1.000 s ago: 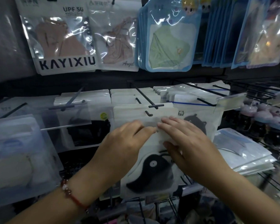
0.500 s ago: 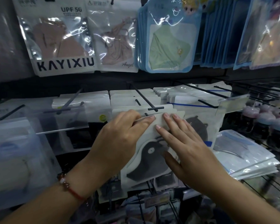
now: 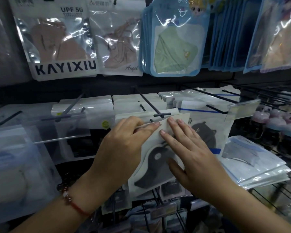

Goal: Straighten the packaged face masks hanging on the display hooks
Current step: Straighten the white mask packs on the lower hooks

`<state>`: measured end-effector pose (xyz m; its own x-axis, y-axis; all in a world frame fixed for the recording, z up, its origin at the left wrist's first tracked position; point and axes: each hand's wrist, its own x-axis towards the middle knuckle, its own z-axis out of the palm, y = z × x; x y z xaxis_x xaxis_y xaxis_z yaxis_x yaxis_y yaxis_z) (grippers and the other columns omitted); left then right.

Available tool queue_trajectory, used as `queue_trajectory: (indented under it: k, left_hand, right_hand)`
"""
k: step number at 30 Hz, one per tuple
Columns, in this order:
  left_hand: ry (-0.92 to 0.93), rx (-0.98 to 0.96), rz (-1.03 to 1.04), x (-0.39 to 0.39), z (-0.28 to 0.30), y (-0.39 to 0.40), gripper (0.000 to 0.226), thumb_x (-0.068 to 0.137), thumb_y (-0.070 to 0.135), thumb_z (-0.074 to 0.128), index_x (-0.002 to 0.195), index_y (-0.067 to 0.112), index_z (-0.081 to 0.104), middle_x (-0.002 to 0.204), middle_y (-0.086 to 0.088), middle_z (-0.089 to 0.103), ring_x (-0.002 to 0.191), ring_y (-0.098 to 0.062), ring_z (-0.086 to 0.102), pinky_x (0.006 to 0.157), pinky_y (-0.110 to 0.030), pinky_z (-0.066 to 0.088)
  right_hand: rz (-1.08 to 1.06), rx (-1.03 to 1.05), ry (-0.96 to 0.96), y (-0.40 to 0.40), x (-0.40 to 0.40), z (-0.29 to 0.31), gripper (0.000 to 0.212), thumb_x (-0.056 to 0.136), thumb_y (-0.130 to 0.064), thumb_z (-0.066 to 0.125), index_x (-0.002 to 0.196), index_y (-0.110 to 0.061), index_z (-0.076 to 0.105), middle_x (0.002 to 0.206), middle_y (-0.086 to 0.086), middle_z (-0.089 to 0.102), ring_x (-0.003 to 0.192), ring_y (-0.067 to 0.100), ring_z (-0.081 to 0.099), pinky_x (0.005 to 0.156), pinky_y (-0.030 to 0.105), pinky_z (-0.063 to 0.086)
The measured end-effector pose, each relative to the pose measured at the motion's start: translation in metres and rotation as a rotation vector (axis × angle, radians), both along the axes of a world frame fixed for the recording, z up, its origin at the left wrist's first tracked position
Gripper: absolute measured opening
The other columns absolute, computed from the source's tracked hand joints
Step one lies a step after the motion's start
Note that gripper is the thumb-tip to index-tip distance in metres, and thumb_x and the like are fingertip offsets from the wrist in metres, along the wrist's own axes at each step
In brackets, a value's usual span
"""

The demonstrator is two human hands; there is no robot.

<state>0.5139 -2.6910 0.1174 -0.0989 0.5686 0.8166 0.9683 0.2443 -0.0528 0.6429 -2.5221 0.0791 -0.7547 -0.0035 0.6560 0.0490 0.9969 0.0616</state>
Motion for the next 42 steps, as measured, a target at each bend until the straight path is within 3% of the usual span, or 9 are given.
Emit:
queue_trajectory:
  k: [8, 11, 14, 23, 26, 29, 33, 37, 42]
  left_hand:
    - [-0.259, 0.069, -0.105, 0.003, 0.003, 0.001, 0.046, 0.093, -0.002, 0.052, 0.128, 0.024, 0.067, 0.093, 0.006, 0.058, 0.087, -0.010, 0.054, 0.077, -0.024, 0.048]
    - [-0.193, 0.080, -0.069, 0.003, 0.005, 0.000, 0.038, 0.092, 0.008, 0.050, 0.123, 0.020, 0.070, 0.090, 0.004, 0.059, 0.083, -0.012, 0.055, 0.073, -0.028, 0.050]
    - [-0.065, 0.073, -0.051, 0.001, 0.003, 0.001, 0.027, 0.094, 0.011, 0.064, 0.119, 0.013, 0.072, 0.089, -0.001, 0.060, 0.081, -0.015, 0.055, 0.069, -0.031, 0.052]
    - [0.031, 0.043, 0.079, -0.021, -0.008, 0.005, 0.029, 0.094, 0.014, 0.066, 0.123, 0.016, 0.071, 0.087, -0.002, 0.060, 0.080, -0.022, 0.056, 0.069, -0.039, 0.051]
    - [0.074, -0.004, 0.149, -0.023, -0.011, 0.003, 0.036, 0.093, 0.019, 0.062, 0.128, 0.017, 0.067, 0.100, -0.005, 0.063, 0.091, -0.025, 0.057, 0.078, -0.042, 0.048]
    - [0.065, -0.070, 0.242, -0.021, -0.018, 0.001, 0.043, 0.093, 0.028, 0.058, 0.135, 0.018, 0.061, 0.128, -0.012, 0.057, 0.117, -0.033, 0.053, 0.099, -0.048, 0.042]
    - [0.031, -0.128, 0.288, -0.013, -0.035, -0.005, 0.055, 0.092, 0.034, 0.053, 0.145, 0.020, 0.050, 0.158, -0.020, 0.029, 0.148, -0.040, 0.023, 0.117, -0.059, 0.023]
    - [-0.042, -0.136, 0.279, -0.002, -0.060, -0.012, 0.065, 0.090, 0.042, 0.047, 0.152, 0.023, 0.039, 0.166, -0.018, 0.006, 0.152, -0.041, 0.000, 0.120, -0.059, 0.010]
    - [-0.117, -0.225, 0.236, 0.003, -0.093, -0.019, 0.066, 0.091, 0.043, 0.047, 0.153, 0.022, 0.037, 0.166, -0.014, 0.012, 0.153, -0.040, 0.004, 0.120, -0.056, 0.009]
  right_hand:
    - [-0.001, -0.039, 0.004, -0.004, 0.001, -0.003, 0.060, 0.096, -0.038, 0.043, 0.152, -0.018, 0.032, 0.164, 0.004, 0.014, 0.151, 0.021, 0.010, 0.120, 0.042, 0.019]
    - [-0.001, -0.049, -0.011, -0.008, 0.001, -0.004, 0.061, 0.097, -0.039, 0.042, 0.153, -0.020, 0.029, 0.164, 0.002, 0.012, 0.151, 0.020, 0.008, 0.120, 0.042, 0.020]
    - [0.003, -0.071, -0.013, -0.010, -0.001, -0.005, 0.062, 0.097, -0.039, 0.042, 0.153, -0.019, 0.028, 0.164, 0.003, 0.011, 0.151, 0.019, 0.007, 0.120, 0.041, 0.020]
    - [-0.053, -0.118, -0.102, -0.008, -0.008, -0.005, 0.068, 0.094, -0.047, 0.038, 0.155, -0.029, 0.016, 0.165, -0.003, 0.003, 0.151, 0.011, -0.004, 0.118, 0.034, 0.007]
    - [-0.066, -0.138, -0.147, -0.008, -0.010, -0.008, 0.068, 0.094, -0.050, 0.034, 0.155, -0.032, 0.012, 0.164, -0.006, 0.000, 0.150, 0.009, -0.007, 0.118, 0.032, 0.004]
    - [-0.074, -0.139, -0.173, -0.009, -0.012, -0.009, 0.068, 0.093, -0.051, 0.032, 0.156, -0.033, 0.012, 0.164, -0.007, -0.002, 0.150, 0.008, -0.009, 0.118, 0.030, 0.001]
    - [-0.081, -0.148, -0.182, -0.012, -0.012, -0.011, 0.066, 0.094, -0.049, 0.036, 0.155, -0.032, 0.016, 0.164, -0.007, 0.001, 0.151, 0.011, -0.005, 0.119, 0.033, 0.005]
    - [-0.120, -0.185, -0.201, -0.016, -0.009, -0.019, 0.067, 0.095, -0.048, 0.044, 0.155, -0.036, 0.015, 0.164, -0.010, -0.005, 0.150, 0.010, -0.010, 0.118, 0.031, -0.001]
    - [-0.200, -0.262, -0.264, -0.024, -0.002, -0.041, 0.069, 0.095, -0.046, 0.048, 0.154, -0.036, 0.015, 0.165, -0.006, -0.002, 0.151, 0.014, -0.006, 0.120, 0.035, 0.005]
